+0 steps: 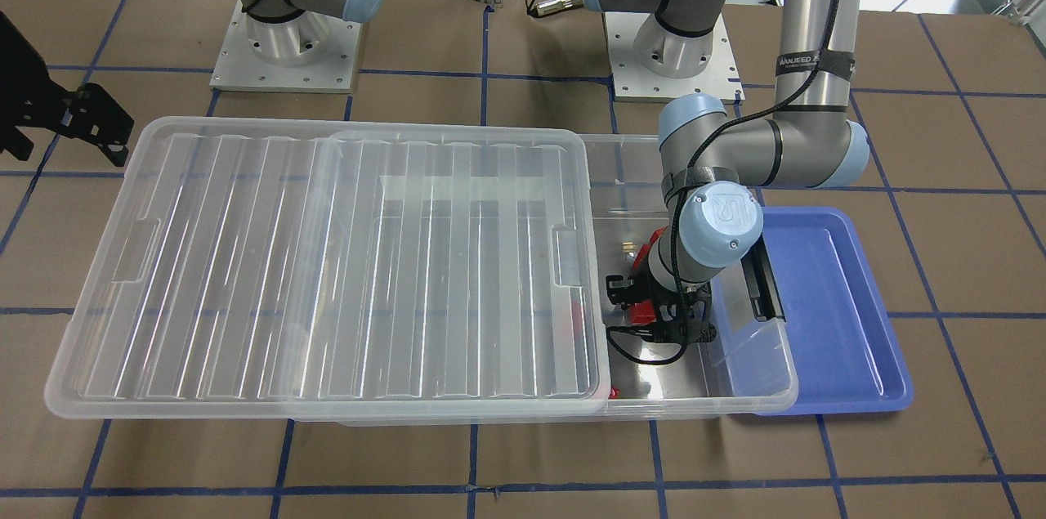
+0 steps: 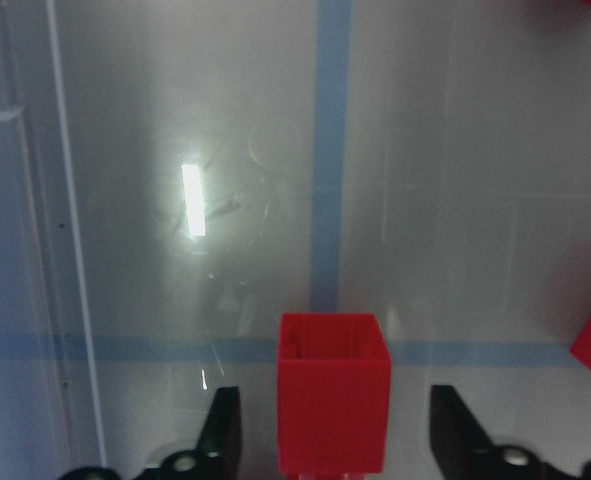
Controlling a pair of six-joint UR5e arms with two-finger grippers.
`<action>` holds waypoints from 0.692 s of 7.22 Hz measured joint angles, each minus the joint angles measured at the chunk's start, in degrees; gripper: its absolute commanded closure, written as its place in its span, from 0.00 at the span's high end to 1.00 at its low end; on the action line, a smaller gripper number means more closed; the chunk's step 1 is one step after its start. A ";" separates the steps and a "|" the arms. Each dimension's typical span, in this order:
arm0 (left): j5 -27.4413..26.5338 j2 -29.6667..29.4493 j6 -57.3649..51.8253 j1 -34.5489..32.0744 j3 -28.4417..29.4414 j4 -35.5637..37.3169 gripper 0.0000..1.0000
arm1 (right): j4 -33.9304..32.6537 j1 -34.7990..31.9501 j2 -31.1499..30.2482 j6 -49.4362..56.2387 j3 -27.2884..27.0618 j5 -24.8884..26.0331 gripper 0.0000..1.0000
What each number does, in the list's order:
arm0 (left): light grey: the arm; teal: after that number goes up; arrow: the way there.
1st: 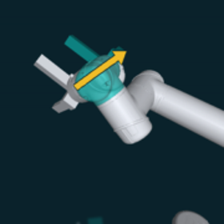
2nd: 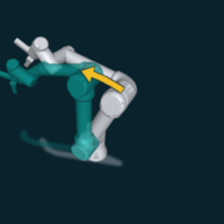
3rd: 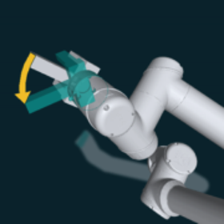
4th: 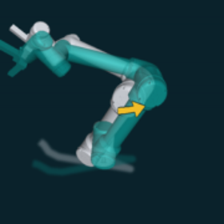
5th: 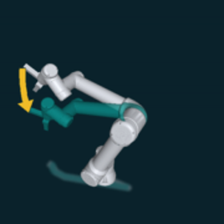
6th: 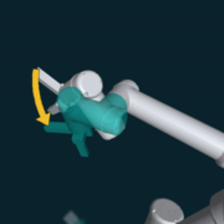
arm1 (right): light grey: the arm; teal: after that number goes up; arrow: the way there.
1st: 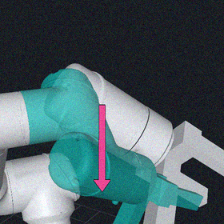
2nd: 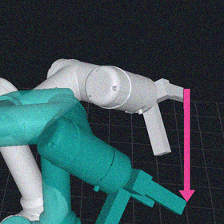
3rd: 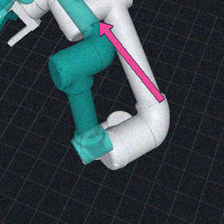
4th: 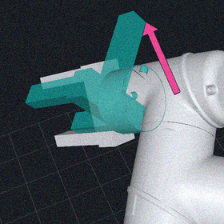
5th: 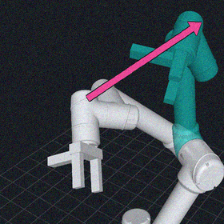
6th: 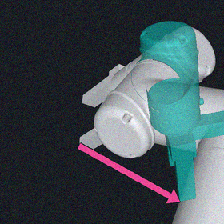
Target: Place red block in blue tray from box
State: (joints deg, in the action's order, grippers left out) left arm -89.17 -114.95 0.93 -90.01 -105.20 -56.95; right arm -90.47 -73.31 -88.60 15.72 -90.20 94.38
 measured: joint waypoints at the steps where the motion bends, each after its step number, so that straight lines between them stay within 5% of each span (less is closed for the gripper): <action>1: 0.00 0.22 -0.19 0.00 0.33 0.01 0.00 | -0.03 0.01 0.00 0.09 0.01 -0.12 1.00; 5: -0.09 2.98 -0.15 -0.12 2.89 -1.96 0.00 | 0.08 0.01 -0.19 0.10 0.10 -0.13 1.00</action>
State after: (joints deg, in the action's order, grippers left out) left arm -89.26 -111.96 0.78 -90.13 -102.31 -58.91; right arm -90.39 -73.30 -88.79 15.82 -90.10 94.26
